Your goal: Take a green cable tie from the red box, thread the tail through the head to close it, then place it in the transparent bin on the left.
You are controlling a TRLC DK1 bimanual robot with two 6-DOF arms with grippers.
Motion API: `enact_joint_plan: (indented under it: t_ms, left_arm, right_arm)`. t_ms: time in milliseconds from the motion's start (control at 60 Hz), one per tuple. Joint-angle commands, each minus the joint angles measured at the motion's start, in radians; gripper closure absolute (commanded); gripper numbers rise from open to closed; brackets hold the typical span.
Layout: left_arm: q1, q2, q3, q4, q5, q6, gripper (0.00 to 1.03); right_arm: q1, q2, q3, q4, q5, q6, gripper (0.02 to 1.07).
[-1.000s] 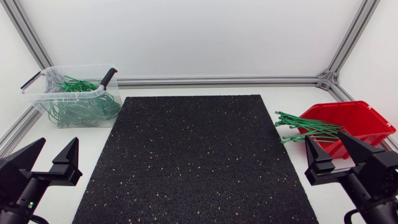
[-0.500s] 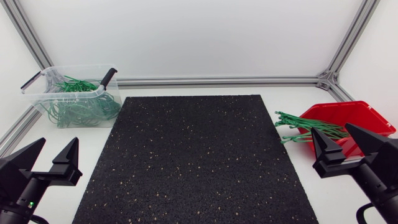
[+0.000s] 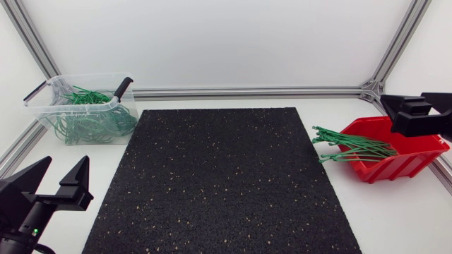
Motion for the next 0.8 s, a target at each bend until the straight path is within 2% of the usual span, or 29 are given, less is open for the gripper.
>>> enact_joint_plan:
  t_ms: [0, 150, 267, 350, 433, 533, 583, 783]
  left_arm:
    - [0.007, -0.005, -0.039, -0.019, -0.002, -0.019, 0.04]
    - [0.007, -0.005, -0.039, -0.019, -0.002, -0.019, 0.04]
    - [0.007, -0.007, -0.039, -0.019, -0.002, -0.019, 0.04]
    - [0.004, -0.005, -0.039, -0.019, -0.002, -0.019, 0.04]
    - [0.003, -0.005, -0.039, -0.019, -0.002, -0.019, 0.04]
    - [0.003, -0.005, -0.039, -0.019, -0.002, -0.019, 0.04]
    - [0.000, -0.005, -0.039, -0.019, -0.002, -0.019, 0.04]
    - [-0.002, -0.005, -0.039, -0.020, -0.002, -0.019, 0.04]
  right_arm:
    - [-0.054, 0.089, 0.079, -0.052, -0.064, -0.054, 0.10]
    - [-0.187, 0.253, 0.196, -0.176, -0.303, -0.135, 0.10]
    - [-0.215, 0.376, 0.260, -0.256, -0.357, -0.240, 0.10]
    - [-0.218, 0.445, 0.293, -0.331, -0.357, -0.390, 0.10]
    - [-0.219, 0.494, 0.314, -0.422, -0.358, -0.631, 0.10]
    - [-0.213, 0.522, 0.294, -0.432, -0.326, -0.711, 0.10]
    - [-0.199, 0.525, 0.271, -0.428, -0.278, -0.786, 0.10]
    - [-0.136, 0.553, 0.188, -0.389, -0.191, -0.879, 0.10]
